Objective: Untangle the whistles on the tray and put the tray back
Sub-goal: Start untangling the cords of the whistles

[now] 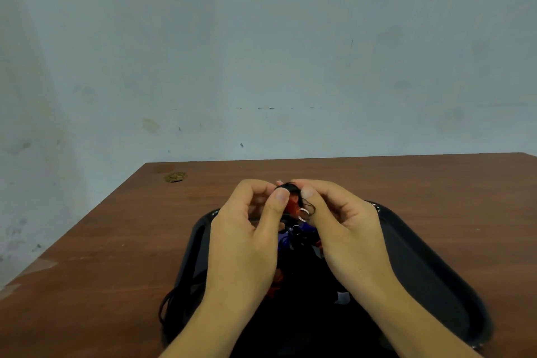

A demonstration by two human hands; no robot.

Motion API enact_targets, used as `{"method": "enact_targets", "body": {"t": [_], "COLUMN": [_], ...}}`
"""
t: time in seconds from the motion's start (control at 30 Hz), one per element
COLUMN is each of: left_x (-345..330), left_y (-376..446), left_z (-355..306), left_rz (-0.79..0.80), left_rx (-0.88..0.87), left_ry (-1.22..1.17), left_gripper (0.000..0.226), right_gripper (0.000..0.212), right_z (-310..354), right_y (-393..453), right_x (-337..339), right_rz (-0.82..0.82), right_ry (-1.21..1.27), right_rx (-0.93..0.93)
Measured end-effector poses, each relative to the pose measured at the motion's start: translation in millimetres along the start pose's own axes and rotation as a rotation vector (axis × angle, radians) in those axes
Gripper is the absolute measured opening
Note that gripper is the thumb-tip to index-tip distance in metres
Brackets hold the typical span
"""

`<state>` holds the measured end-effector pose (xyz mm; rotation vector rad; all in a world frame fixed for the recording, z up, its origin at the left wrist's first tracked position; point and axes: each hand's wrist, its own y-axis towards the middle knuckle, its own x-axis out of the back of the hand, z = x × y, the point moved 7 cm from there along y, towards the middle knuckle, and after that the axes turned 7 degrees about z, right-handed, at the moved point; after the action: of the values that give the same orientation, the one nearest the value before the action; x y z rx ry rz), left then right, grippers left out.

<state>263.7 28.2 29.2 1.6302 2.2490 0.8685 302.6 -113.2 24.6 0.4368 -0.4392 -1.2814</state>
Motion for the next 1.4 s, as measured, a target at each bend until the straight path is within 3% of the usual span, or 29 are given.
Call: {"method": "enact_targets", "body": {"t": [0.17, 0.33, 0.5, 0.83, 1.03, 1.4], "left_x": [4.2, 0.6, 1.8, -1.6, -0.5, 7.1], "left_y": [1.0, 1.5, 2.8, 0.6, 3.9, 4.8], "left_z": [5.0, 6.4, 10.2, 6.4, 6.5, 1.8], "left_rz": [-0.007, 0.079, 0.086, 0.142, 0.217, 0.121], "left_rx": [0.023, 0.040, 0.065, 0.024, 0.018, -0.026], "left_ry": [-0.008, -0.092, -0.155, -0.094, -0.024, 0.076], "left_gripper": [0.004, 0.009, 0.010, 0.019, 0.028, 0.023], "right_gripper": [0.022, 0.028, 0.019, 0.023, 0.010, 0.018], "right_z": [-0.5, -9.2, -14.1, -16.4, -19.4, -17.8], "right_y": [1.3, 0.0, -1.4, -3.5, -4.8, -2.9], "right_x": [-0.4, 3.9, 0.7, 1.7, 1.6, -5.8], "right_rz": [0.091, 0.068, 0.073, 0.096, 0.102, 0.143], "right_ry": [0.051, 0.150, 0.311, 0.443, 0.352, 0.367], "right_rx": [-0.054, -0.142, -0.225, -0.280, -0.291, -0.303]}}
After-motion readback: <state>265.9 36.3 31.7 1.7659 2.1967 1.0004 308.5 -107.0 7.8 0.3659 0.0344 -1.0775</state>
